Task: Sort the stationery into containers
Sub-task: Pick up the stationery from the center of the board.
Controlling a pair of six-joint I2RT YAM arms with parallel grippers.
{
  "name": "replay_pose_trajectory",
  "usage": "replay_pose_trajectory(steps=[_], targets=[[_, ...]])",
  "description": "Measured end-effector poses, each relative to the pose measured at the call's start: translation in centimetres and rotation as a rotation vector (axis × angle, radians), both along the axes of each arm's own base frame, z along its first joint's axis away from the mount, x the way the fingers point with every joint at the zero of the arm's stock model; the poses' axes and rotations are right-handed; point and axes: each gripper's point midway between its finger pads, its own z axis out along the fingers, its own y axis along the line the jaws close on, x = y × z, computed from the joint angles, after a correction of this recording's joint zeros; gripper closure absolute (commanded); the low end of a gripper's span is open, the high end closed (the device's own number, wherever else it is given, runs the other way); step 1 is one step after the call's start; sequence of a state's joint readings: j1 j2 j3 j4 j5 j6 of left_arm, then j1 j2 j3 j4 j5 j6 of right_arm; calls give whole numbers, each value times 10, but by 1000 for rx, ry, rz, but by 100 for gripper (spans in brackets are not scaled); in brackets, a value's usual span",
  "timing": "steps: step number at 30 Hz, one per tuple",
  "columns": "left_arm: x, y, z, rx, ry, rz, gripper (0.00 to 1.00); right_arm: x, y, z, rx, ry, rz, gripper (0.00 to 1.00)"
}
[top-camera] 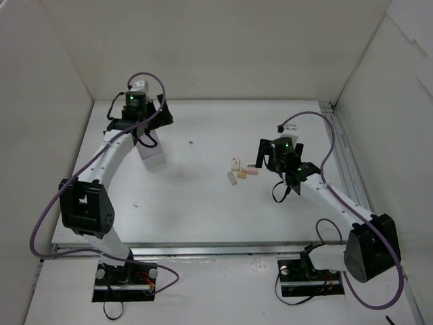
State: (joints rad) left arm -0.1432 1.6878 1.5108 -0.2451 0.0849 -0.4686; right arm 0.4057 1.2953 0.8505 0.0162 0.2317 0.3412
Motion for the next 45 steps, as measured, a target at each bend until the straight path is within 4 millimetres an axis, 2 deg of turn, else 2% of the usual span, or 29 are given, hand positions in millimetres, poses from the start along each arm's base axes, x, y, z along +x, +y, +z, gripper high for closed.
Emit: replay_pose_trajectory(steps=[3, 5, 8, 11, 14, 17, 19, 22, 28, 35, 38, 39, 45], targets=[[-29, -61, -21, -2, 96, -129, 0, -6, -19, 10, 5, -15, -84, 2], [-51, -108, -41, 3, 177, -231, 0, -10, -29, 19, 16, -36, -133, 2], [-73, -172, -71, 6, 273, -384, 0, -20, -41, 26, 30, -52, -178, 2], [-90, -219, -106, 12, 352, -496, 0, -29, -46, 31, 48, -57, -189, 2], [-106, -244, -142, 41, 434, -549, 0, -40, -46, 31, 61, -53, -176, 2], [-114, -260, -166, 86, 494, -564, 2, -47, -47, 29, 65, -47, -169, 2], [-115, -267, -172, 121, 505, -558, 5, -49, -48, 27, 64, -44, -169, 2], [-119, -274, -172, 145, 507, -553, 15, -51, -49, 22, 58, -30, -169, 2], [-125, -271, -179, 149, 537, -516, 26, -53, -49, 12, 43, 3, -169, 2], [-125, -271, -188, 169, 556, -473, 29, -53, -49, 11, 40, 8, -166, 2], [-125, -276, -194, 186, 561, -462, 34, -53, -49, 10, 39, 9, -167, 2], [-125, -277, -196, 194, 563, -456, 39, -53, -49, 10, 39, 9, -166, 2], [-127, -272, -200, 238, 568, -408, 57, -53, -49, 9, 38, 14, -165, 2]])
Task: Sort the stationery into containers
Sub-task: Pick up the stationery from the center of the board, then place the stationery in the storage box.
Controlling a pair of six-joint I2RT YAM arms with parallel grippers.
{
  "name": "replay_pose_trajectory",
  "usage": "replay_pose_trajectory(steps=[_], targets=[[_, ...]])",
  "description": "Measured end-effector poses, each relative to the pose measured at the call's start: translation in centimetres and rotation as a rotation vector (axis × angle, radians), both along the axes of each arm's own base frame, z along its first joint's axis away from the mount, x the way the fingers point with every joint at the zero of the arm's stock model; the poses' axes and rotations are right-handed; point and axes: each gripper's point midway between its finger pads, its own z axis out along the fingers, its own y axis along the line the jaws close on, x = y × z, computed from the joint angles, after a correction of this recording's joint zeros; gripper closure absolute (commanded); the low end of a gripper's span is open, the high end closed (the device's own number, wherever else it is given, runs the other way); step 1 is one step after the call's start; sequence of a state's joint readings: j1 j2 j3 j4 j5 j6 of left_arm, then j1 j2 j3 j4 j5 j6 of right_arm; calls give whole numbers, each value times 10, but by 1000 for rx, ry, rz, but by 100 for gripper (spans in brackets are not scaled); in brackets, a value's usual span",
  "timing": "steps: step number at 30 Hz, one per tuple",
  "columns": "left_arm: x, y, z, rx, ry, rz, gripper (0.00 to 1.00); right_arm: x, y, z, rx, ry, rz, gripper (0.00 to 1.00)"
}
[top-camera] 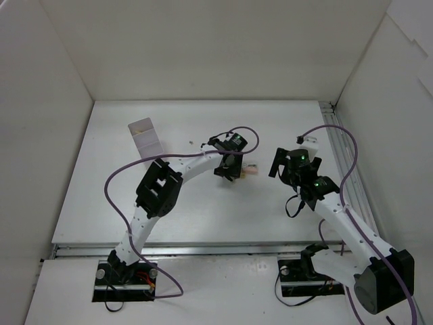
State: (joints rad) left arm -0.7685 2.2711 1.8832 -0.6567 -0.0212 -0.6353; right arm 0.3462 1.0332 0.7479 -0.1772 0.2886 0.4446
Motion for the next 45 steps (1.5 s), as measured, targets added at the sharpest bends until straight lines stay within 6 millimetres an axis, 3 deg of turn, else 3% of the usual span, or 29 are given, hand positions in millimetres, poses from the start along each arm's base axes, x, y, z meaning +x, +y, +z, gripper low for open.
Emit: replay_pose_trajectory(steps=[2, 5, 8, 12, 15, 18, 22, 26, 28, 32, 36, 45], targets=[[-1, 1, -1, 11, -1, 6, 62, 0, 0, -1, 0, 4, 2, 2], [-1, 5, -3, 27, 0, 18, 84, 0, 1, -1, 2, 5, 4, 2], [-1, 7, -2, 35, 0, 28, 100, 0, 1, -2, 2, 5, 4, 2], [0, 10, 0, 51, -16, 28, 100, -1, 2, -2, 2, 7, 13, 2], [-1, 27, 5, 102, -50, 40, 100, -2, 5, -2, 5, 11, 35, 2], [-4, 53, 27, 141, -109, 73, 100, -2, 11, -2, 18, 14, 75, 2], [4, 102, 85, 112, -239, 166, 100, 1, 22, -1, 41, 7, 133, 2], [40, 177, 143, 90, -400, 381, 100, 4, 33, -3, 66, 8, 181, 2], [55, 219, 159, 127, -462, 499, 100, 6, 37, -4, 76, 7, 203, 2], [73, 283, 162, 242, -512, 670, 100, 8, 44, -3, 94, -3, 238, 2], [81, 317, 150, 325, -495, 783, 100, 8, 48, -5, 103, 4, 256, 2], [98, 342, 137, 276, -431, 1062, 100, 9, 50, -10, 102, 20, 266, 2]])
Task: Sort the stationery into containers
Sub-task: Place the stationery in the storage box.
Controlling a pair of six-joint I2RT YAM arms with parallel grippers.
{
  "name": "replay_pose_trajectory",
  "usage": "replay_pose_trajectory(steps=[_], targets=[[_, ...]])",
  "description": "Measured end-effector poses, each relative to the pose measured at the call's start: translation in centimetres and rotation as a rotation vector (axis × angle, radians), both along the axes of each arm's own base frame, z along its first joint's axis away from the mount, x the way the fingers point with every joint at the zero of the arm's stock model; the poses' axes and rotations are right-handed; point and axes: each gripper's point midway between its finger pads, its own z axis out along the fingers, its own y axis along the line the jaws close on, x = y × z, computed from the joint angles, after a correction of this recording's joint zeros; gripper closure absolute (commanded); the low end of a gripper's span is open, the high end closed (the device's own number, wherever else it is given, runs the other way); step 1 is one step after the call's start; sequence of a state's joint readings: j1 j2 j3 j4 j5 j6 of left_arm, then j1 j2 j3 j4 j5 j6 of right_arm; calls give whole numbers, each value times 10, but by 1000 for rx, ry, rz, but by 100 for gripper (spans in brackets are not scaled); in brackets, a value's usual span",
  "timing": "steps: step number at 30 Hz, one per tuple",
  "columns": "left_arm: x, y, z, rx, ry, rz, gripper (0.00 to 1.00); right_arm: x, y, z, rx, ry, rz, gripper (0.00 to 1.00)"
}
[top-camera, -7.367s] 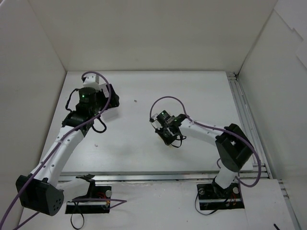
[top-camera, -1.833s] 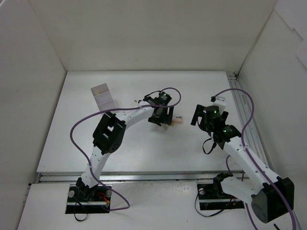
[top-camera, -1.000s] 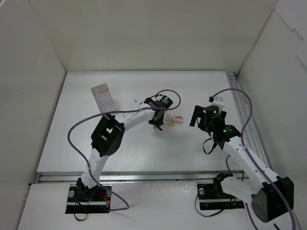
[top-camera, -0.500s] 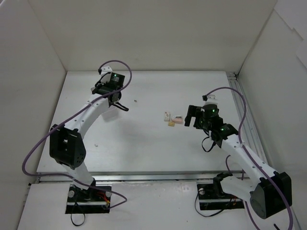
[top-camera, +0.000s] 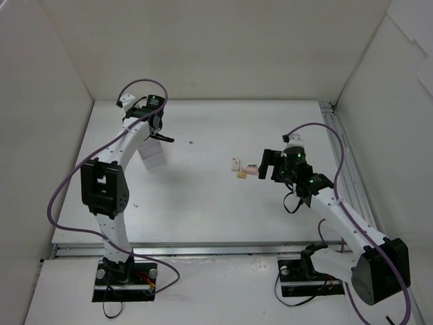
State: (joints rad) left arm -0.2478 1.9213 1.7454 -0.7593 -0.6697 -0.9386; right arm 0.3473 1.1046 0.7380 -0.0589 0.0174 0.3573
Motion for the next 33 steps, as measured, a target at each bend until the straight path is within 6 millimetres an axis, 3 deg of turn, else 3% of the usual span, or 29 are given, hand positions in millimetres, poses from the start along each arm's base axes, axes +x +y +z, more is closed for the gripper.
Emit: replay_pose_trajectory(steps=[10, 33], targets=[[-7, -15, -27, -180, -27, 136, 100, 1, 0, -5, -13, 13, 5, 2], [11, -28, -30, -376, -197, 307, 100, 2, -3, -6, -34, 10, 3, 2]])
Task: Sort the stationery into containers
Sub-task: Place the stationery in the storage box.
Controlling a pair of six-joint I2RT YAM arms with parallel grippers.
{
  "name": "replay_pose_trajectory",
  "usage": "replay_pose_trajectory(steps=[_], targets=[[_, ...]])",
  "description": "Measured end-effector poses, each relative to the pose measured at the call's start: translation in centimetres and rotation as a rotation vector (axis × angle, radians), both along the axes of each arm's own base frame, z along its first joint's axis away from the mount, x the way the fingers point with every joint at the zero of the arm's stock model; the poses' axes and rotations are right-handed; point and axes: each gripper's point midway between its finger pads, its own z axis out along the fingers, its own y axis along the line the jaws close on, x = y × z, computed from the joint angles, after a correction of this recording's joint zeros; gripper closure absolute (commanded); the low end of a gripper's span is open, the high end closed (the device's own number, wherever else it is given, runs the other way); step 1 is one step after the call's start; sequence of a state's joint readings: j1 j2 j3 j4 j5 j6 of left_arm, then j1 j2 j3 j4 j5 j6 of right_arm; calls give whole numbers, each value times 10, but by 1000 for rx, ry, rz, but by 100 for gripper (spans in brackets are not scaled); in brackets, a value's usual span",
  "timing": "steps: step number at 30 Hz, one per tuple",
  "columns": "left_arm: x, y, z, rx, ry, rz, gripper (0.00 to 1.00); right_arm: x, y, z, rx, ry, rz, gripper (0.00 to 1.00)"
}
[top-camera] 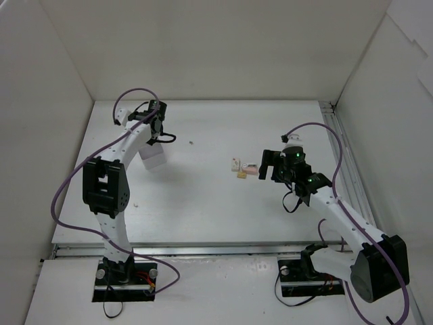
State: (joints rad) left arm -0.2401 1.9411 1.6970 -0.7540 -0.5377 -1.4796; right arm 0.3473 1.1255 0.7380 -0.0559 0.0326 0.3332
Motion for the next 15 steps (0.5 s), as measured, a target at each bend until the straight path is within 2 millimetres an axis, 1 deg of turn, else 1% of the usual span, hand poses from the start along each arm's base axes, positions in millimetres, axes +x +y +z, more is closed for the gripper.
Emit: replay_pose_trajectory(steps=[5, 9, 15], targets=[[0, -1, -6, -24, -14, 31, 100, 0, -1, 0, -7, -1, 0, 2], [-2, -1, -15, -39, -15, 53, 99, 0, -1, 0, -11, -2, 3, 2], [2, -2, -13, -64, -48, 83, 99, -1, -3, -3, -22, 3, 5, 2]])
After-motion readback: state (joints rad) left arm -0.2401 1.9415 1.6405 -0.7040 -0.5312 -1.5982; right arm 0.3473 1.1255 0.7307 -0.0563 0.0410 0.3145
